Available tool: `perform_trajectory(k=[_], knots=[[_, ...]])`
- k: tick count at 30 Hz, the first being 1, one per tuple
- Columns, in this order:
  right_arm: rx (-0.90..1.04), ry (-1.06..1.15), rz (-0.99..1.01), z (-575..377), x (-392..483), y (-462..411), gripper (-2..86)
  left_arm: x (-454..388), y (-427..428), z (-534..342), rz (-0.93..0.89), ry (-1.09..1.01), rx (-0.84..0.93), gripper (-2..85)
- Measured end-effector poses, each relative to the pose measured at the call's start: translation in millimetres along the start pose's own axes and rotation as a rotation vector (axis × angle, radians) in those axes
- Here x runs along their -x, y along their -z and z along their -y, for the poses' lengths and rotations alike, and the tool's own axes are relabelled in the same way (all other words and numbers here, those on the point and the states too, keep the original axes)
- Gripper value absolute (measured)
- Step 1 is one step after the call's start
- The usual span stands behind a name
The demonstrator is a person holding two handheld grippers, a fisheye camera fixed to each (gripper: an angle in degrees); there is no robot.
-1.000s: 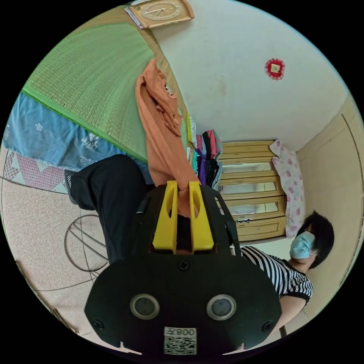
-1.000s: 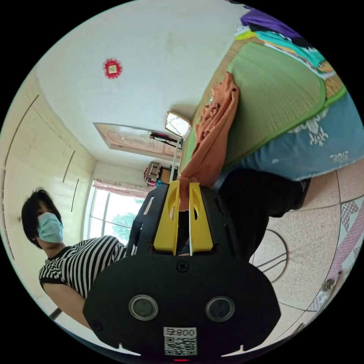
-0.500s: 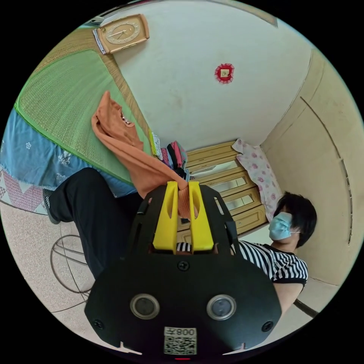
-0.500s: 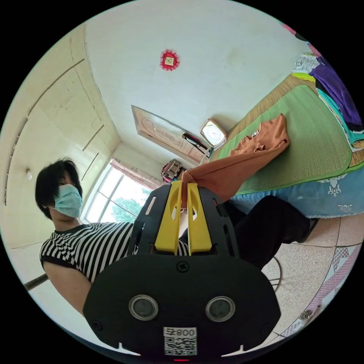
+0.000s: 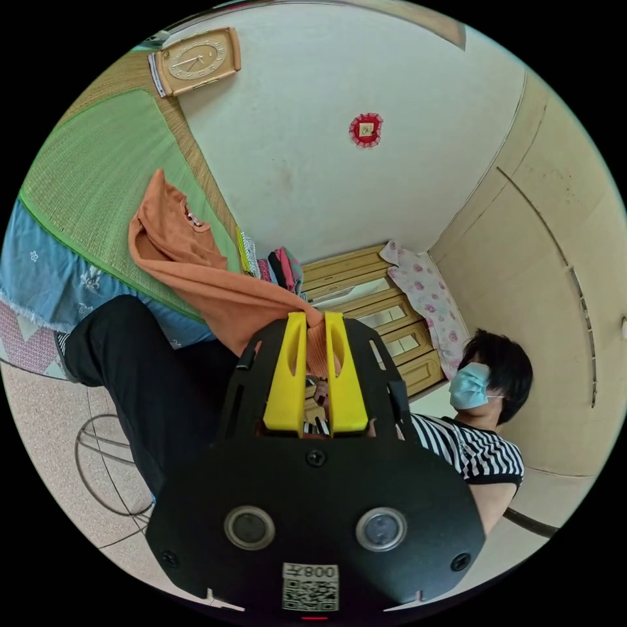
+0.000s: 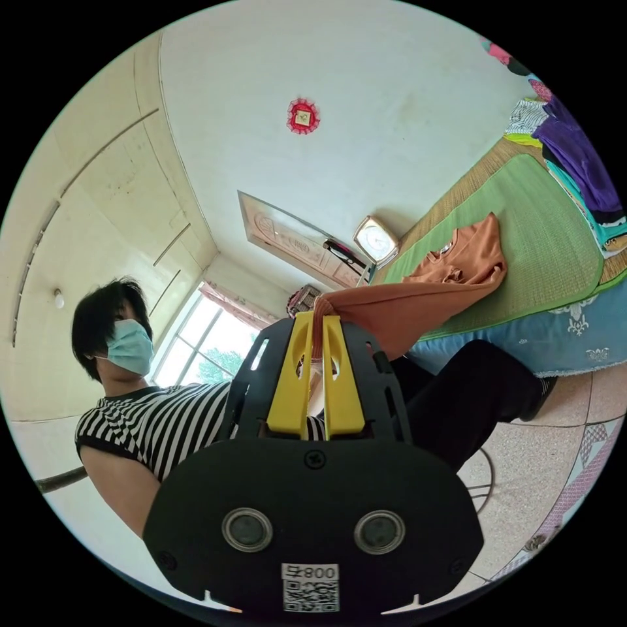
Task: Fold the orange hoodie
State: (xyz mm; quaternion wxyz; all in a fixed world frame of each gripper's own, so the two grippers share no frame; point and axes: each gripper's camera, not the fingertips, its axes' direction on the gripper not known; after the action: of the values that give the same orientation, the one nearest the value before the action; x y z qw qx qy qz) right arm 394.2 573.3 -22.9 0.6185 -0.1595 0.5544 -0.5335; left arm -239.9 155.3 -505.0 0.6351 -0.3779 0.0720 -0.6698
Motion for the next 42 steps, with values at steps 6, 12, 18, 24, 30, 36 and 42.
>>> perform_trajectory(k=[6, 12, 18, 24, 30, 36, 42], knots=[[-0.006, -0.009, -0.015, 49, -10, 0, 1.8, 2, -17, 63, 0.002, 0.012, 0.002, 5.1], [0.002, 0.0, -0.041, 137, -32, -14, 1.8, 16, -47, 160, 0.01, 0.015, 0.009, 5.1], [0.0, -0.024, -0.089, 243, -68, -34, 1.8, 40, -92, 280, 0.034, 0.004, 0.012, 5.0], [0.006, -0.104, -0.131, 347, -129, -63, 2.0, 94, -138, 400, 0.097, 0.053, 0.013, 5.2], [0.107, -0.255, -0.261, 429, -214, -114, 2.2, 191, -172, 487, 0.212, 0.209, -0.005, 5.4], [0.121, -0.456, -0.26, 469, -302, -153, 2.7, 290, -199, 535, 0.303, 0.38, -0.049, 6.8], [0.086, -0.484, -0.256, 493, -312, -171, 2.8, 334, -221, 572, 0.321, 0.407, -0.06, 8.4]])
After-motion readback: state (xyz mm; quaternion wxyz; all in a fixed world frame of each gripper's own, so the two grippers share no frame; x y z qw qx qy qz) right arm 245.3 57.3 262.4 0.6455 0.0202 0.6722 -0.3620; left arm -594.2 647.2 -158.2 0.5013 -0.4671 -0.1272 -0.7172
